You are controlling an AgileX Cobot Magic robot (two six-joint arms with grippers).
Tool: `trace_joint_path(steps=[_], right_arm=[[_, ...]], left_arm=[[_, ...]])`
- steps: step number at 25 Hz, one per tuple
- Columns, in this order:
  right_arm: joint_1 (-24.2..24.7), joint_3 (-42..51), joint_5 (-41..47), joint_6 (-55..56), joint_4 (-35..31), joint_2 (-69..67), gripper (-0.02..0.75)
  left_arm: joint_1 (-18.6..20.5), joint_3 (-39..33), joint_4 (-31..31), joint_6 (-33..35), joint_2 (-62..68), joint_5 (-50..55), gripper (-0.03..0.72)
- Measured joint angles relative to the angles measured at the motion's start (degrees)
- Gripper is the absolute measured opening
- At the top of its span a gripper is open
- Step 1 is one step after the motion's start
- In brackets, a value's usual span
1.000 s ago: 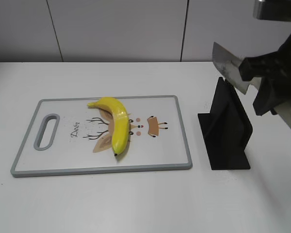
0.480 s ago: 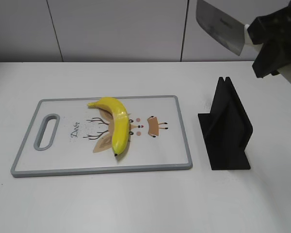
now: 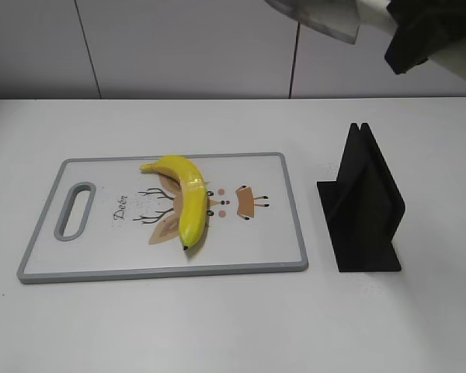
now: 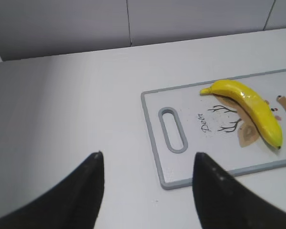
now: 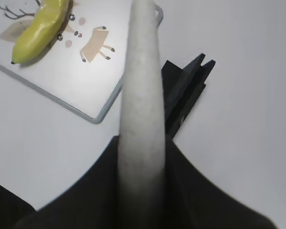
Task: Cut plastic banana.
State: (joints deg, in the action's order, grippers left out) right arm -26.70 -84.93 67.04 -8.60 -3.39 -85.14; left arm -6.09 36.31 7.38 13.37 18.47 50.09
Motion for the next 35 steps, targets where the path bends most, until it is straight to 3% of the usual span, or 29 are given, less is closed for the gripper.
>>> trace_joint_path(steps=[3,9,14,19,26,35], right_arm=[[0.0,-3.2,0.6,-6.6,0.0,-3.7,0.168],[0.0,-6.7,0.2,-20.4,0.1,-10.0,0.168],[0.0,-7.0,-2.1,-35.9,-1.2,-14.3,0.168],[0.0,-7.1,-5.6,-48.0,-5.5,-17.7,0.168],[0.0,-7.5,-6.5,-62.0,-11.8,-21.7,0.168],[0.0,-7.6,-10.5,-69.6,-16.6,-24.2,0.168]], left_arm=[[0.0,2.5,1.8,5.4,7.9,-2.7,0.552],[0.0,9.4,11.6,21.7,24.8,-3.6,0.552],[-0.6,18.4,17.0,33.1,37.5,-2.0,0.552],[-4.9,27.5,17.6,44.8,48.7,-0.8,0.552],[-12.1,33.2,17.8,60.6,60.3,-2.4,0.552],[-15.2,36.2,17.1,69.8,73.7,-3.9,0.552]])
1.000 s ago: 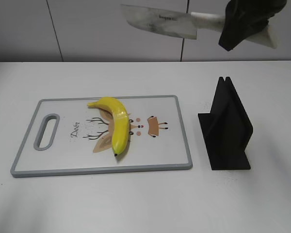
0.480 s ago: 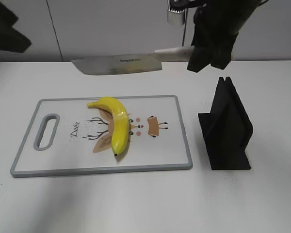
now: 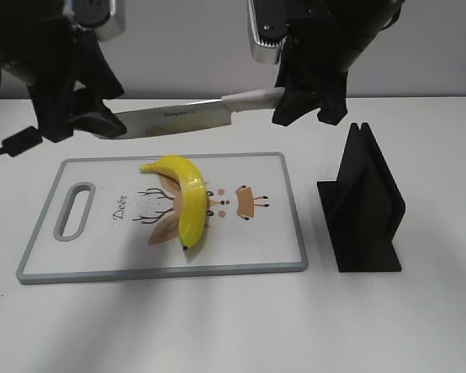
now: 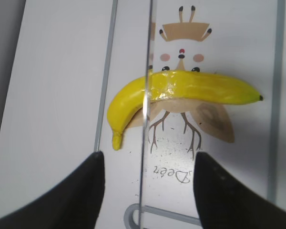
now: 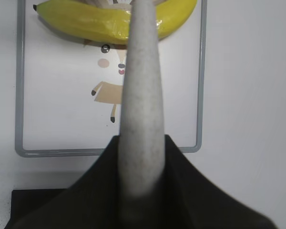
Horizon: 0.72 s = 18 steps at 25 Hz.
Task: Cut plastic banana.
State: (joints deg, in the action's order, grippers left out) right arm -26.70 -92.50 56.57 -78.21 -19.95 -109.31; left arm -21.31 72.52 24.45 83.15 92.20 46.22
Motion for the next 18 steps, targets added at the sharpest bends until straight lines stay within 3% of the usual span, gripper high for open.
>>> trace_joint_path(steps=[7,18], right_arm=[[0.0,0.0,-0.2,-0.7,-0.5,0.0,0.168],[0.0,0.0,-0.9,-0.9,-3.6,-2.5,0.168]], left_arm=[[0.0,0.1,-1.2,0.9,4.9,-5.3,0.525],[0.0,0.1,-1.0,1.1,5.4,-4.2,0.102]])
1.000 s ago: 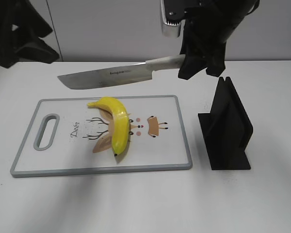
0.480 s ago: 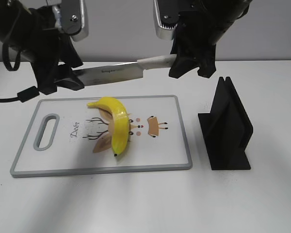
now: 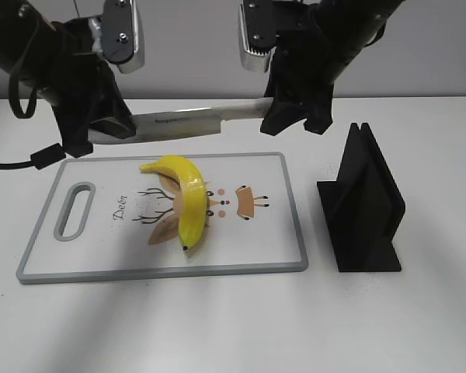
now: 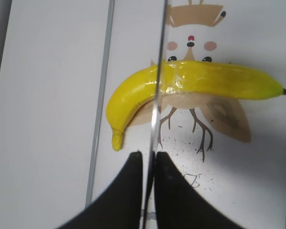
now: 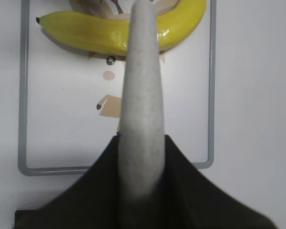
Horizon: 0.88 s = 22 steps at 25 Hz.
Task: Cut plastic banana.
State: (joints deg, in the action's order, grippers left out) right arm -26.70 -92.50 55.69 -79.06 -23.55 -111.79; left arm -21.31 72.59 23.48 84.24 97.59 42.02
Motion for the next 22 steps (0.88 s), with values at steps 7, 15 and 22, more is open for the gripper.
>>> trace_joint_path(steps=[7,15,22], right_arm=[[0.0,0.0,-0.9,-0.6,-0.7,-0.4,0.168],[0.1,0.0,-1.8,2.0,1.0,-4.1,0.168],[-0.3,-0.1,-4.6,14.0,9.9,-13.8,0.183]], left_arm=[[0.0,0.0,-0.1,0.1,0.2,0.3,-0.022],[0.0,0.0,1.0,0.2,6.2,-2.8,-0.024],[-0.7,0.2,4.0,1.1,17.3,-11.0,-0.019]])
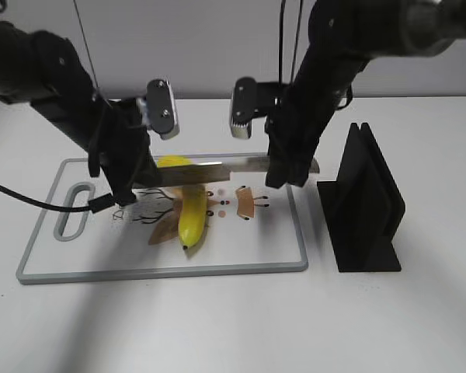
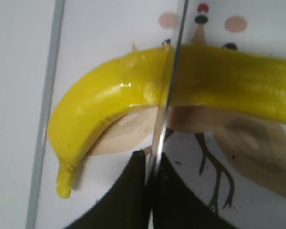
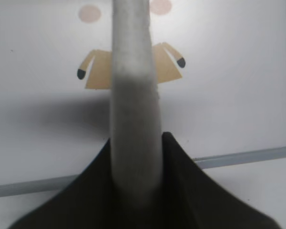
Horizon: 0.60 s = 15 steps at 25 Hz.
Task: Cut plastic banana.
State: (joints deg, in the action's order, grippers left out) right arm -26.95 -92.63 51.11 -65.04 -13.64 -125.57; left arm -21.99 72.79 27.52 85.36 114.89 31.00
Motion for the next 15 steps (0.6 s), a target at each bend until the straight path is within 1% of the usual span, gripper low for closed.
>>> trace_joint_path(steps=[5,8,13,15], right_arm=[[0.1,-1.2,2.0,1.7,1.6,-5.4,0.194],[0.1,-1.5,3.7,2.3,1.8,-5.3,0.194],[0.1,-1.8,3.2,2.5,2.1,-3.2,0.194],[0.1,-2.3,4.5,2.6,2.2,-1.9,0.194]], left_arm=[[-0.4,1.5,0.0,1.6,1.3,-0.2,-0.005],[-0.4,1.6,0.0,1.8,1.2,-0.3,-0.001],[-0.4,1.1,0.5,1.5,-0.4,-0.2,-0.001],[-0.4,0.6,1.2,0.8,-1.3,1.4,-0.005]])
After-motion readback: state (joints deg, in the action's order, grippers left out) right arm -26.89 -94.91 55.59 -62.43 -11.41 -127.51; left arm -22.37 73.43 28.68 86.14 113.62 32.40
